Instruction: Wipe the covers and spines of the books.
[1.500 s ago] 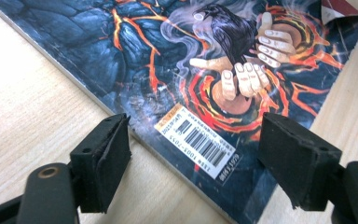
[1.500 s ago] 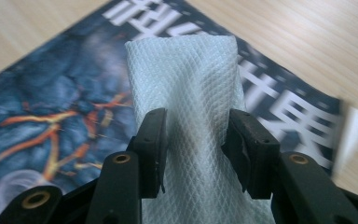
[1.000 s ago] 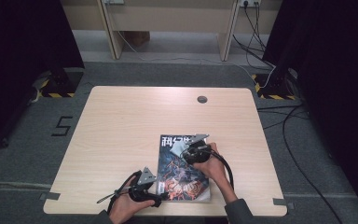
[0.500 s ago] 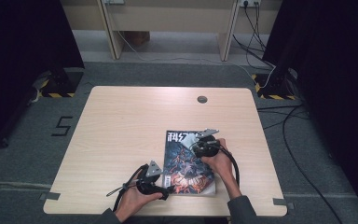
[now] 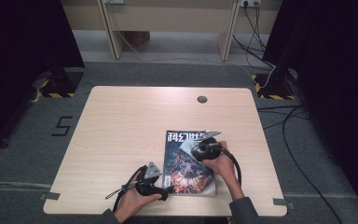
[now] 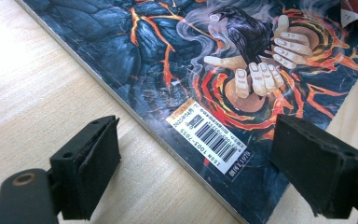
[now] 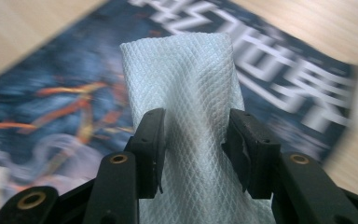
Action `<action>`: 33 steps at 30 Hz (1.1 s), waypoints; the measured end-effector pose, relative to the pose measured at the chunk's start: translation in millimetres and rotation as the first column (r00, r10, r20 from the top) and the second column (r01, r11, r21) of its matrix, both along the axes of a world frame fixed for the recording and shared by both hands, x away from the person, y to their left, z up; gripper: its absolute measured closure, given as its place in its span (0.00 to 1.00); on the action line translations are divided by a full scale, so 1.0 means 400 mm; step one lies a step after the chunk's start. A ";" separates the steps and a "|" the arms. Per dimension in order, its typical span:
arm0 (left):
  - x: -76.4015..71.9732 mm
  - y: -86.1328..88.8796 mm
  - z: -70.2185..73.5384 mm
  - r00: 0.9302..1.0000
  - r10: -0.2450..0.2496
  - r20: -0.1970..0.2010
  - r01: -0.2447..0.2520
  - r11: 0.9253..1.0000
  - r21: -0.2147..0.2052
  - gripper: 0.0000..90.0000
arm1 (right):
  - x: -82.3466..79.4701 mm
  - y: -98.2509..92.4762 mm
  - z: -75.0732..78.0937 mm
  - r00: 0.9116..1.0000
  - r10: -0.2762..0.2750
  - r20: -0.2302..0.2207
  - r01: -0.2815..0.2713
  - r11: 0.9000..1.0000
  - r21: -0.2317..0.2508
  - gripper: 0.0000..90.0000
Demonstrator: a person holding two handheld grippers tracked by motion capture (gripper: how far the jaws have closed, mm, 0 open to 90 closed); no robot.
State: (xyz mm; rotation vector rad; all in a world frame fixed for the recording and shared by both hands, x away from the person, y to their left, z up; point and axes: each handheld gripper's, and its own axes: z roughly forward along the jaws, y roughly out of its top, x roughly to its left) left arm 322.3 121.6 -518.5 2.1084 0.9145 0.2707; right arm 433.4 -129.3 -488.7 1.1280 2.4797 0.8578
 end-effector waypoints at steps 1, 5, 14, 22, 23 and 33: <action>0.000 0.000 0.000 1.000 0.000 0.000 0.000 1.000 0.000 0.16 | 0.006 -0.020 0.000 1.000 -0.025 0.003 0.025 1.000 0.003 0.64; 0.000 0.000 0.000 1.000 0.001 0.001 -0.001 1.000 -0.001 0.16 | 0.017 -0.078 -0.002 0.996 -0.094 0.004 0.093 0.995 0.029 0.64; 0.000 0.000 0.000 1.000 0.000 0.001 0.000 1.000 0.000 0.16 | -0.022 -0.015 0.001 1.000 0.008 -0.018 -0.008 1.000 0.012 0.65; -0.001 0.000 -0.001 1.000 0.003 0.004 -0.003 1.000 -0.002 0.16 | 0.019 -0.034 -0.008 0.998 -0.065 0.022 0.064 0.997 0.032 0.62; -0.001 0.000 -0.001 1.000 0.003 0.004 -0.003 1.000 -0.002 0.16 | 0.031 -0.045 -0.010 0.994 -0.103 0.032 0.102 0.994 0.034 0.62; 0.000 0.001 -0.001 1.000 0.000 0.002 0.000 1.000 -0.002 0.16 | 0.050 -0.073 -0.012 0.977 -0.195 0.083 0.195 0.981 0.018 0.65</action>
